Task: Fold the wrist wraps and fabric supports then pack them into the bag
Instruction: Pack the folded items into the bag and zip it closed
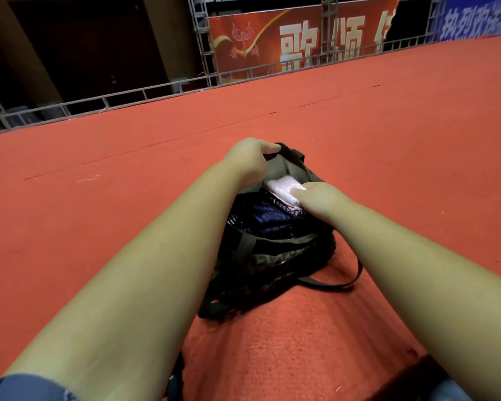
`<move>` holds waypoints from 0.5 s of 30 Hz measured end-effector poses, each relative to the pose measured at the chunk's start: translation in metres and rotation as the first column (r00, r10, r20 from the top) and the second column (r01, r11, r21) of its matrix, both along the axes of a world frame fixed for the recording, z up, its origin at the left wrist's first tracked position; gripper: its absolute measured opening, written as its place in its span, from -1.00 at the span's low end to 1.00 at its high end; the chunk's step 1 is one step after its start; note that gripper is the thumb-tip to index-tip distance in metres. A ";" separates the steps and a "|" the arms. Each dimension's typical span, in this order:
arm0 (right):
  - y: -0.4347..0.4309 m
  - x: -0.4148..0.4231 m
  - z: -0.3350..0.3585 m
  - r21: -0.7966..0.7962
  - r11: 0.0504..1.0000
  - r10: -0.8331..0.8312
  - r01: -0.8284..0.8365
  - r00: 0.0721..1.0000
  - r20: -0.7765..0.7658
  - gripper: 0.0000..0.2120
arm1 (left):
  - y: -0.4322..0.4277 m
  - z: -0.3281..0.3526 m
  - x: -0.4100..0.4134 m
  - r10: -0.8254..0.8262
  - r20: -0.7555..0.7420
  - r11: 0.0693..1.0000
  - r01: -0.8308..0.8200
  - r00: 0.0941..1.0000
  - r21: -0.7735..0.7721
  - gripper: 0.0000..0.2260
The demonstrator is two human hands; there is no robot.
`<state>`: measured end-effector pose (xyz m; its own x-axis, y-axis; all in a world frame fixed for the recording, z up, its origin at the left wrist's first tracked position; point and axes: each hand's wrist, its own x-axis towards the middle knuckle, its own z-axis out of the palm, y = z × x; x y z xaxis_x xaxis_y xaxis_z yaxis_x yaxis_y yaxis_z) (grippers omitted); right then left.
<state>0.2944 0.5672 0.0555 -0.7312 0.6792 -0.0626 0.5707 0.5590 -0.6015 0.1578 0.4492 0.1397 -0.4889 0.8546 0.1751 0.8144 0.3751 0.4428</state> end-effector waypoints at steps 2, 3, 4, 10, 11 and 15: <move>-0.001 -0.004 -0.001 0.051 0.998 -0.023 0.024 1.000 -0.019 -0.63 | 0.000 -0.002 0.001 -0.019 -0.066 0.999 0.016 0.998 -0.040 -0.28; 0.000 -0.005 -0.001 0.082 0.996 -0.040 0.044 0.998 -0.049 -0.64 | 0.000 -0.004 -0.001 -0.034 -0.114 0.997 0.025 0.993 -0.076 -0.30; 0.000 -0.005 0.000 0.107 0.992 -0.055 0.066 0.994 -0.099 -0.64 | 0.000 -0.007 -0.004 -0.053 -0.165 0.994 0.035 0.985 -0.107 -0.33; -0.013 0.014 0.017 0.132 0.986 0.145 -0.104 0.923 -0.357 -0.57 | -0.023 -0.006 -0.006 -0.146 -0.381 0.940 0.008 0.913 -0.342 -0.03; -0.014 0.015 0.016 0.144 0.979 0.187 -0.145 0.919 -0.347 -0.63 | -0.027 -0.006 -0.006 -0.157 -0.394 0.914 -0.018 0.906 -0.405 0.08; -0.013 0.010 0.003 0.238 0.962 0.168 -0.134 0.977 -0.130 -0.52 | -0.034 -0.012 -0.008 -0.208 -0.516 0.861 -0.095 0.831 -0.499 0.24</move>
